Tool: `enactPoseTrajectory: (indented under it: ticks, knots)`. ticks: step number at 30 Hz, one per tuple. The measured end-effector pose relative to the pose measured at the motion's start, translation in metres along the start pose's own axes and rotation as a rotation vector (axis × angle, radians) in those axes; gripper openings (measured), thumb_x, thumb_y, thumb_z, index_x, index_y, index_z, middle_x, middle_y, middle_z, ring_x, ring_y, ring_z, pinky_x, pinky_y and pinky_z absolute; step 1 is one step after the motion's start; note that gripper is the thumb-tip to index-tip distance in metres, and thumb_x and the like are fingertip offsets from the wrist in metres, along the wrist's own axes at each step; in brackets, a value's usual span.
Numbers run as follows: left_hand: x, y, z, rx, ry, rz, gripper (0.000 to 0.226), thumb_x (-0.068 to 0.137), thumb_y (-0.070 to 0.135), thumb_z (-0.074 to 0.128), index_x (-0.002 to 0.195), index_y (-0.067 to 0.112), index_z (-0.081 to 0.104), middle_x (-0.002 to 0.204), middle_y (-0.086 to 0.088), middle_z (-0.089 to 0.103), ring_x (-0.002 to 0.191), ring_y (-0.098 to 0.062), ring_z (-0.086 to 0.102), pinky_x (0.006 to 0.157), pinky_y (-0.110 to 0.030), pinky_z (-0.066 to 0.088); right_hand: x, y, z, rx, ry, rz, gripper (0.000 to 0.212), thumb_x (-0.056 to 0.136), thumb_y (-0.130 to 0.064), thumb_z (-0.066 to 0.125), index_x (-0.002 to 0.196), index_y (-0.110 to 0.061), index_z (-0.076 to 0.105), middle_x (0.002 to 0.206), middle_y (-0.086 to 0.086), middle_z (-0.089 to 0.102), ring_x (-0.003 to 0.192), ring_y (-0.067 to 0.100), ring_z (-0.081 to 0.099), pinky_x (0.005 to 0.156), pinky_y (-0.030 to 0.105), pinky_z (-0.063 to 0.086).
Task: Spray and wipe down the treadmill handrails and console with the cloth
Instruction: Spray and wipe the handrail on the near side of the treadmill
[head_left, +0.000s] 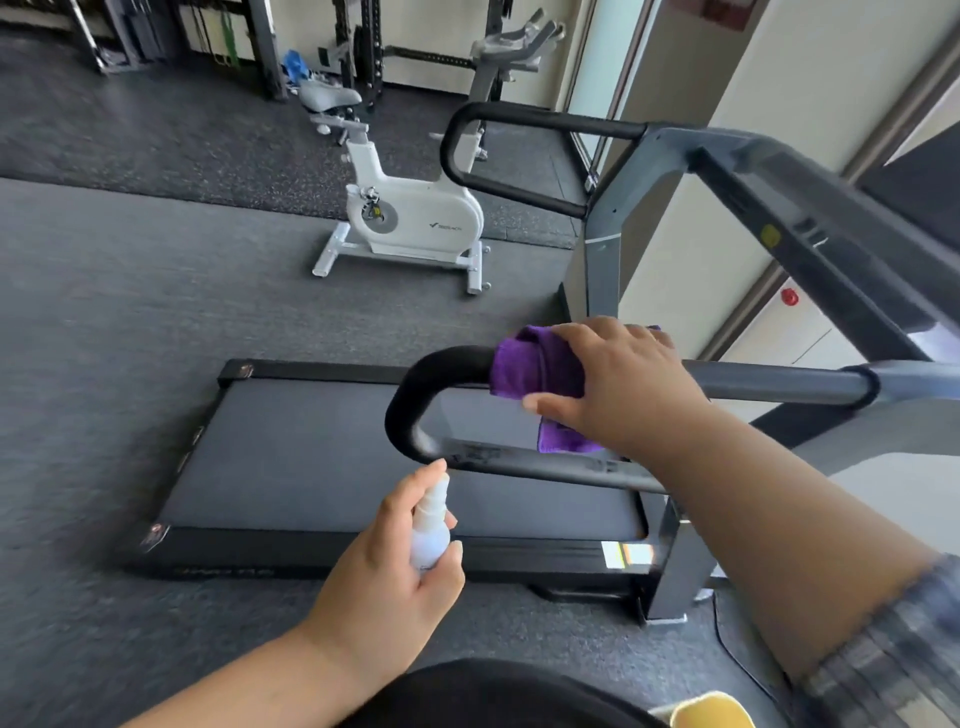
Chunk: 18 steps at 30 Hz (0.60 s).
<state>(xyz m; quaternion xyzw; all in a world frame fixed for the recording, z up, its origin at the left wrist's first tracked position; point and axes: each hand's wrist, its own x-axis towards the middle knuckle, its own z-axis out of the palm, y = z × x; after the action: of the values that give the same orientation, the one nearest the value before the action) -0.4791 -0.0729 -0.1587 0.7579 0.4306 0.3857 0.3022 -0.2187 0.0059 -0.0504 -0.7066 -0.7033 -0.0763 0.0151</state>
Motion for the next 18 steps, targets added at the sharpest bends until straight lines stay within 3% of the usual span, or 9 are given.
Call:
enactPoseTrajectory:
  ticks: [2,3,5,8,10,15,18]
  knots:
    - [0.001,0.0,-0.005,0.002,0.01,-0.015,0.08,0.086,0.024,0.064,0.127,0.075,0.017,0.109,0.018,0.059,0.088,-0.005,0.062,0.075,-0.02,0.051,0.009,-0.027,0.001,0.011,0.038,0.025,0.091,0.075,-0.092,0.01,0.14,-0.039,0.046,0.133,-0.002,0.057,0.119,0.031,0.056,0.099,0.048,0.038]
    - [0.002,0.001,-0.007,-0.004,0.015,-0.02,0.077,0.085,0.028,0.063,0.126,0.075,0.018,0.109,0.019,0.059,0.09,-0.006,0.062,0.075,-0.017,0.049,0.014,-0.042,0.002,0.025,0.057,0.019,0.087,0.079,-0.087,0.007,0.138,-0.04,0.049,0.131,-0.002,0.059,0.116,0.031,0.057,0.097,0.047,0.039]
    - [0.005,0.003,-0.008,-0.017,0.017,-0.026,0.077,0.086,0.028,0.063,0.125,0.076,0.019,0.108,0.019,0.059,0.095,-0.006,0.061,0.076,-0.012,0.047,0.024,-0.069,0.005,0.047,0.093,-0.019,0.073,0.087,-0.079,0.014,0.131,-0.039,0.056,0.125,-0.003,0.061,0.109,0.03,0.06,0.091,0.046,0.038]
    - [0.011,0.011,-0.006,-0.03,0.004,-0.026,0.079,0.086,0.025,0.065,0.123,0.078,0.021,0.109,0.021,0.059,0.099,-0.004,0.06,0.077,-0.018,0.05,0.029,-0.09,0.014,0.038,0.157,-0.066,0.052,0.095,-0.068,0.031,0.123,-0.036,0.062,0.119,-0.004,0.063,0.102,0.029,0.062,0.086,0.042,0.036]
    - [0.016,0.017,-0.004,-0.033,-0.001,-0.018,0.078,0.084,0.026,0.064,0.122,0.078,0.021,0.107,0.023,0.059,0.097,-0.005,0.06,0.076,-0.025,0.051,0.028,-0.079,0.015,0.086,0.188,-0.076,0.05,0.094,-0.067,0.035,0.119,-0.034,0.063,0.113,-0.004,0.064,0.1,0.028,0.063,0.087,0.042,0.038]
    - [0.027,0.025,0.001,-0.018,0.01,0.017,0.082,0.084,0.022,0.066,0.124,0.077,0.02,0.112,0.032,0.053,0.096,-0.004,0.061,0.075,-0.023,0.05,0.012,0.002,0.013,0.103,0.229,0.021,0.052,0.089,-0.069,0.035,0.108,-0.032,0.067,0.1,-0.004,0.067,0.095,0.025,0.064,0.084,0.038,0.045]
    - [0.021,0.023,0.0,0.013,-0.021,0.029,0.088,0.085,0.016,0.069,0.13,0.073,0.019,0.115,0.029,0.054,0.081,-0.003,0.062,0.069,-0.028,0.054,-0.003,0.048,0.015,0.114,0.278,0.141,0.054,0.087,-0.067,0.032,0.1,-0.031,0.07,0.09,-0.003,0.066,0.086,0.026,0.064,0.079,0.036,0.042]
